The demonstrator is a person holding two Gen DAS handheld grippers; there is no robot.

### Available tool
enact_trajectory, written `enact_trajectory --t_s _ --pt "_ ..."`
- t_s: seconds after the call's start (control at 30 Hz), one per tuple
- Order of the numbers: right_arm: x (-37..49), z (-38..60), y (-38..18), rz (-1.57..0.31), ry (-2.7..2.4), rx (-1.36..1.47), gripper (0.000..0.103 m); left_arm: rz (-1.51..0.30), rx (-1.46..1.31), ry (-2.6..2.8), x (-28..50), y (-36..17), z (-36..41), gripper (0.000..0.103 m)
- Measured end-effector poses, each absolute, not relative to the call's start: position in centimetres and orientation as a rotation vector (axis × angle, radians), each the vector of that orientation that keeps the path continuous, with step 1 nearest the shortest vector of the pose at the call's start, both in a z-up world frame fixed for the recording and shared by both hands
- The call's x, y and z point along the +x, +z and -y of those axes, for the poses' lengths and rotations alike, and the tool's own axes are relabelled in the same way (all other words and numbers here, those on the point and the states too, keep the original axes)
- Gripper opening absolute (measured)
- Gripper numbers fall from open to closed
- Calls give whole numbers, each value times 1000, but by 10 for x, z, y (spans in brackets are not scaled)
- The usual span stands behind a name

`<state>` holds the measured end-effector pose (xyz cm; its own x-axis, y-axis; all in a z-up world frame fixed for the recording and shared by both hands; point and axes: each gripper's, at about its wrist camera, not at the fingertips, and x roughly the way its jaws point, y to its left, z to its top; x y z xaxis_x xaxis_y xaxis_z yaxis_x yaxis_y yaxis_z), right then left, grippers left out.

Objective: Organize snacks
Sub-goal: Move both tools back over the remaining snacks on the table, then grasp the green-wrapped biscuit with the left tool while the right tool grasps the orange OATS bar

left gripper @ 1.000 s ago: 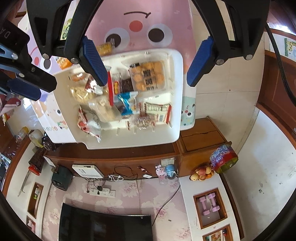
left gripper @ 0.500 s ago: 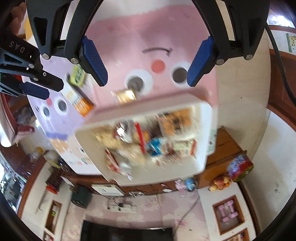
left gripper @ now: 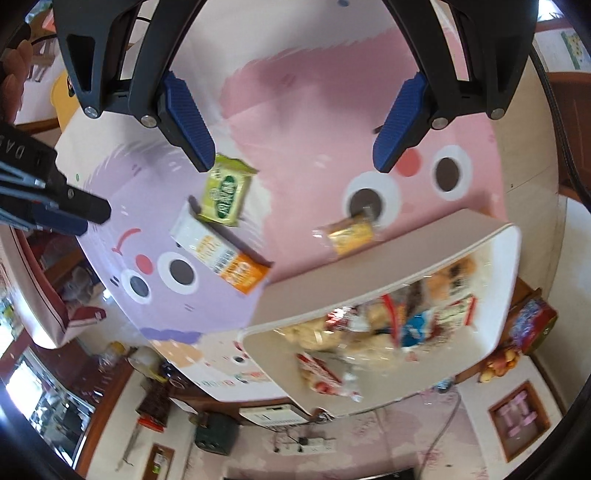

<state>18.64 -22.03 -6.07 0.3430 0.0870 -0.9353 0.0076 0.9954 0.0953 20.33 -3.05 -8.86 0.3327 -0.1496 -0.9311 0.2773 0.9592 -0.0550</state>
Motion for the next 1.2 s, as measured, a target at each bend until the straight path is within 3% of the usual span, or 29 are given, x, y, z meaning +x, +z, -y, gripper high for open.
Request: enact_trajectory --t_s 0.57,0.73,0.83,0.87,0.9,1.2 --pt "249 233 -128 -1324 116 74 46 -1312 7 -281 237 -185 83 85" --pt "263 226 -145 -1358 155 61 46 -1285 19 -276 238 -189 87 75" --pt "271 218 -153 -1375 180 49 46 -1268 11 -266 240 -187 83 55" --pt "274 214 -157 -1382 191 43 46 -1266 6 -269 241 -187 81 42" --pt "276 212 -159 -1386 197 38 46 -1269 1 -269 243 -186 80 36" --pt "292 184 -174 -1413 268 -5 46 -1309 -114 -255 242 -188 44 36"
